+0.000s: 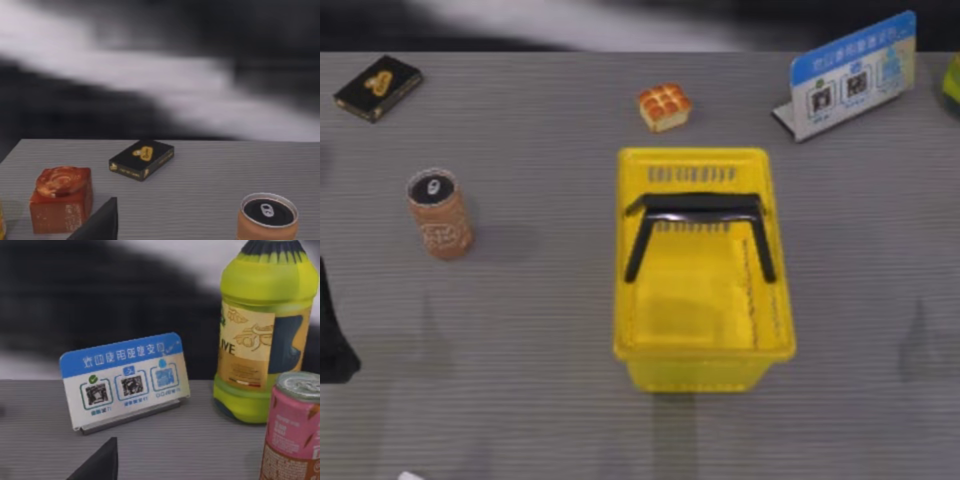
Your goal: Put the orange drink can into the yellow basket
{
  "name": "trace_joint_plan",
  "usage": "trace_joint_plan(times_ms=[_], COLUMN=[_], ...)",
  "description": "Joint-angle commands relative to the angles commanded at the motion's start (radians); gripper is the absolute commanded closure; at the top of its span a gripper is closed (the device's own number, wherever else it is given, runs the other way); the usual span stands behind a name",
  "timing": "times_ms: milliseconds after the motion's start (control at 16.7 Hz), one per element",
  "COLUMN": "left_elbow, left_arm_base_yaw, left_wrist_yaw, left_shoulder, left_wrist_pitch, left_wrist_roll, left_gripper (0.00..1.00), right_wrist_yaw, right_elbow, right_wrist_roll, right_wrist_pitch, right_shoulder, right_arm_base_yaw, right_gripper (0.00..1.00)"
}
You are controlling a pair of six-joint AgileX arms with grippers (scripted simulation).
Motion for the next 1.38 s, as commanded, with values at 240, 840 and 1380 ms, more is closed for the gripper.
trace_joint_plan(times_ms=[240, 840, 1380], left_elbow=[0.030, 0.681, 1.487], left_arm_base_yaw=[-0.007, -0.065, -0.106], left_wrist_yaw=[0.004, 0.014, -0.001], left_shoulder=[0.030, 0.769, 1.754], left_wrist_pitch=[-0.021, -0.440, -0.945], left_wrist_roll=[0.014, 0.255, 0.531], left_gripper=[0.00, 0.00, 0.00], right_wrist_yaw=[0.000, 0.000, 0.000], right_elbow=[0.000, 0.000, 0.000], right_wrist_roll=[0.000, 0.000, 0.000], right_wrist_pitch=[0.000, 0.000, 0.000], right_shoulder=[0.000, 0.000, 0.000], right_arm_base_yaw=[0.000, 0.000, 0.000], right_gripper=[0.00, 0.00, 0.00])
